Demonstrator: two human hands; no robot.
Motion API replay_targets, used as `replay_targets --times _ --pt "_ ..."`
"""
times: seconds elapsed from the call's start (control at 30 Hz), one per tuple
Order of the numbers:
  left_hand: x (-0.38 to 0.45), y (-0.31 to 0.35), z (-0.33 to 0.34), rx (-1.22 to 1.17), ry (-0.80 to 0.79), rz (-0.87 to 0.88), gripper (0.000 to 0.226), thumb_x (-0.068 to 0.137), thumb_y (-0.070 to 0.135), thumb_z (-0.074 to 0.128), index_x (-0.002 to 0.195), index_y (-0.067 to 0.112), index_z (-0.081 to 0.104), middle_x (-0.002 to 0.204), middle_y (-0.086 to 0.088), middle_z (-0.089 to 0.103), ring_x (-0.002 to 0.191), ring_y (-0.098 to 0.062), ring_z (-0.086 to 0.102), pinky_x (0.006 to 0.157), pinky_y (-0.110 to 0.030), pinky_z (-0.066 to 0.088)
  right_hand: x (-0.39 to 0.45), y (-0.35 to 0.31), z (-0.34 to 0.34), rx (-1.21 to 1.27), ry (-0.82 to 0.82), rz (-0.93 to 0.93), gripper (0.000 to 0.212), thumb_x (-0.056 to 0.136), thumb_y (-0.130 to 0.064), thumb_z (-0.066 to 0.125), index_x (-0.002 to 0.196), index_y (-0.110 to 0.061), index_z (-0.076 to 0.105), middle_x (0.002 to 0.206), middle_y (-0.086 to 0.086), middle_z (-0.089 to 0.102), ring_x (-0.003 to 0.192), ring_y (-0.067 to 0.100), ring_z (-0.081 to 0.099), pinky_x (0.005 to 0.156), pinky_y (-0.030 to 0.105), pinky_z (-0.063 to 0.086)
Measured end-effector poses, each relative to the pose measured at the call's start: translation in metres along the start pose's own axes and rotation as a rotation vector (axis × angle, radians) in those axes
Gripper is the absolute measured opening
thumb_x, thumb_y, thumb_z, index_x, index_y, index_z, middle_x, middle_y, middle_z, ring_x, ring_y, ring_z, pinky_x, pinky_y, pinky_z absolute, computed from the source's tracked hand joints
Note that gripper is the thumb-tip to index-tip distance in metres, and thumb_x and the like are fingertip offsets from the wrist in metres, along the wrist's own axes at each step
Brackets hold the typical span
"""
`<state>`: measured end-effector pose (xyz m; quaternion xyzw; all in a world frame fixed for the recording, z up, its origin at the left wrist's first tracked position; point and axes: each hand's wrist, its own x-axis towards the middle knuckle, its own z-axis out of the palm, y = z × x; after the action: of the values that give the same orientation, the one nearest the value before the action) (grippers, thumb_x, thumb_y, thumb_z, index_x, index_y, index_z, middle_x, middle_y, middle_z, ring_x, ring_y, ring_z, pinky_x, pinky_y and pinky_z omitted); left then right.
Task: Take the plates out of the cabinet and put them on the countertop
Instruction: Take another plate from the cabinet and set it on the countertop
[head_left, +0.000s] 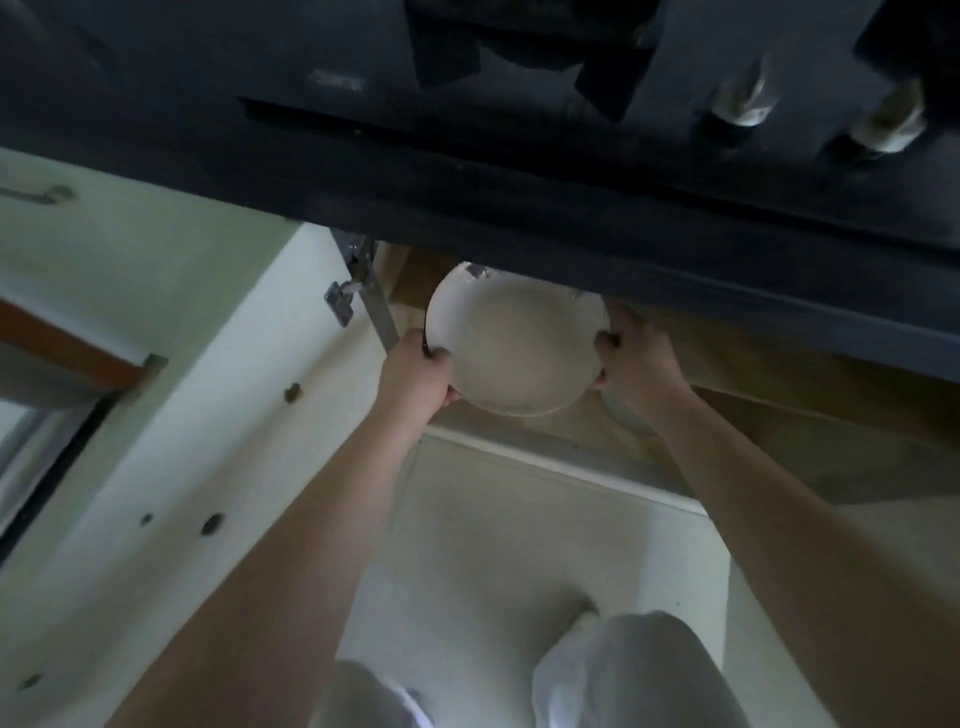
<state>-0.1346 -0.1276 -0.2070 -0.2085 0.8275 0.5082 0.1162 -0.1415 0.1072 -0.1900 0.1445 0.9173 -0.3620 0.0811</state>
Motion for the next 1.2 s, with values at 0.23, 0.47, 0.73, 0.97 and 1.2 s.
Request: replay_targets --times 0.23,0.47,0.73,0.97,1.2 --pt "-0.099 -0.002 -0.022 0.004 -0.102 -0.159 0.035 0.099 0.012 0.04 0.133 0.014 0.049 0.105 -0.012 0.062 0.082 -0.027 0.063 0.039 -0.011 0.044 -0.1 0.005 -0.021 0.035 -0.094 0.055 0.023 0.1 -0.017 0.042 0.121 -0.015 0.051 0.075 0.001 0.063 0.057 0.01 0.063 0.041 0.012 0.044" --pt "-0.214 0.003 -0.063 0.051 -0.255 -0.153 0.028 0.097 0.019 0.05 0.125 0.017 0.05 0.099 -0.002 0.067 0.054 -0.016 0.071 0.06 -0.037 0.062 -0.211 -0.01 -0.076 0.017 -0.119 0.096 0.016 0.099 -0.017 0.041 0.113 -0.017 0.05 0.069 -0.005 0.058 0.055 0.009 0.058 0.037 0.012 0.039" --pt "-0.308 0.027 -0.126 -0.054 -0.333 -0.003 0.02 0.099 0.018 0.052 0.115 0.025 0.061 0.078 -0.004 0.059 0.058 -0.019 0.07 0.06 -0.032 0.06 -0.312 -0.041 -0.13 0.034 -0.124 0.136 0.022 0.098 -0.016 0.041 0.117 -0.012 0.052 0.074 0.007 0.068 0.061 0.015 0.063 0.048 0.025 0.039" --pt "-0.351 0.065 -0.174 0.006 -0.429 0.131 0.029 0.1 0.019 0.051 0.128 0.018 0.06 0.099 -0.019 0.068 0.077 -0.025 0.074 0.078 -0.043 0.061 -0.393 -0.075 -0.16 0.193 -0.023 0.21 0.024 0.098 -0.014 0.043 0.12 -0.016 0.05 0.076 0.007 0.071 0.059 0.014 0.066 0.048 0.02 0.045" --pt "-0.38 0.095 -0.17 -0.006 -0.622 0.189 0.023 0.1 0.013 0.053 0.115 0.025 0.065 0.101 -0.005 0.074 0.088 -0.015 0.073 0.072 -0.026 0.06 -0.466 -0.06 -0.182 0.54 0.174 0.386 0.017 0.095 -0.017 0.05 0.105 -0.03 0.052 0.076 -0.011 0.073 0.061 0.006 0.07 0.045 0.011 0.046"
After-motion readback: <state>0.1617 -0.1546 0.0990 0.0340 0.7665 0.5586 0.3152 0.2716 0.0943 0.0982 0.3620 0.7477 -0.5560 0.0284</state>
